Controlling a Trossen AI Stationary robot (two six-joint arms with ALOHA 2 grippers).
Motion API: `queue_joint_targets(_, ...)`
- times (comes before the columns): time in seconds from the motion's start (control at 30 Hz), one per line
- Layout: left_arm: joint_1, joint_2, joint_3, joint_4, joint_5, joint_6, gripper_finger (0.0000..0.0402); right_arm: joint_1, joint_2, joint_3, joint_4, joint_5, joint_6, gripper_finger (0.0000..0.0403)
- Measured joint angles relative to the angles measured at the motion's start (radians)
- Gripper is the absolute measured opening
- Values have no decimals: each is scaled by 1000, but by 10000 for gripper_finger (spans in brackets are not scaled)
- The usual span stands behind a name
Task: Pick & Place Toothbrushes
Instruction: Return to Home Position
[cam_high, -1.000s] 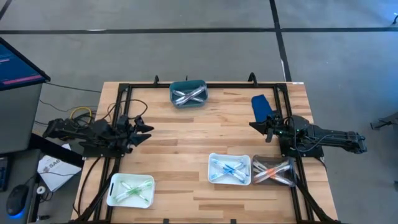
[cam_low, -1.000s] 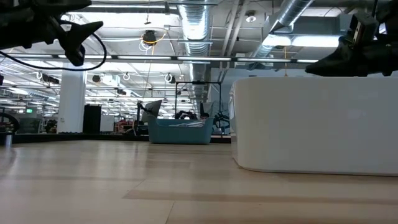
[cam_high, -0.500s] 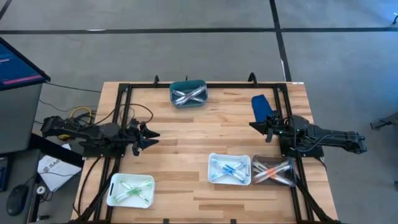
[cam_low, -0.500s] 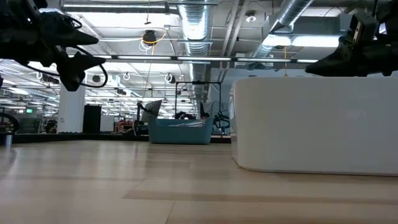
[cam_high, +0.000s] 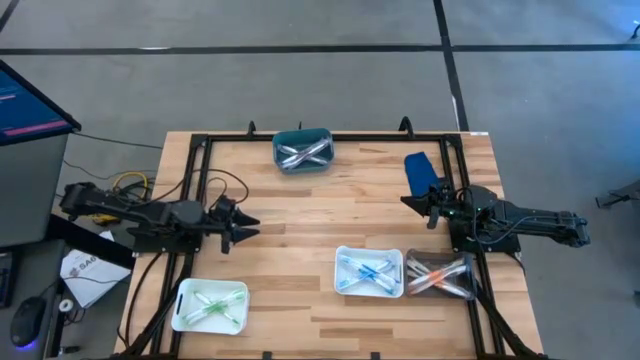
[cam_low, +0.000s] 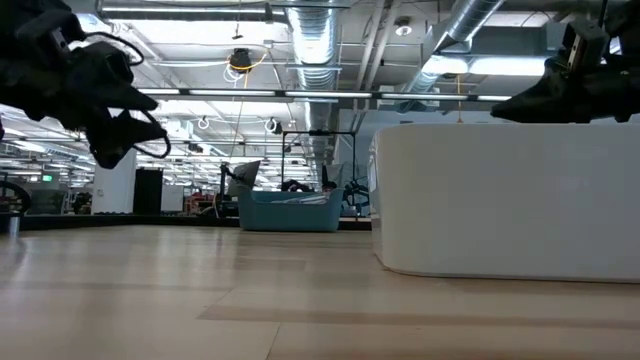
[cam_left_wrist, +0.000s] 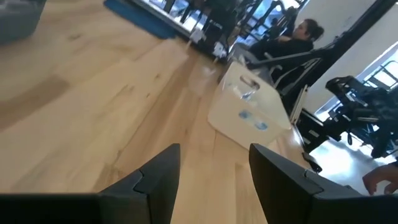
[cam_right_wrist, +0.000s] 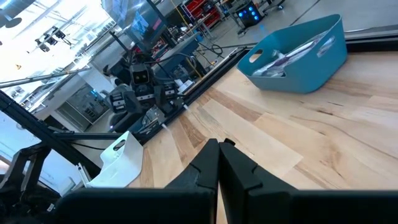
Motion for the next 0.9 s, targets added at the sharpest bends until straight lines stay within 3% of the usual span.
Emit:
queue_joint_targets(0.37, 0, 49, 0, 0, -2, -26, 187, 0, 0, 0, 0, 0, 0, 0)
queue_joint_targets(0.67, 0, 47, 0, 0, -78, -17, 187, 0, 0, 0, 0, 0, 0, 0)
queue_joint_targets(0.9, 6, 0, 0, -42, -48, 5, 187, 0, 0, 0, 0, 0, 0, 0)
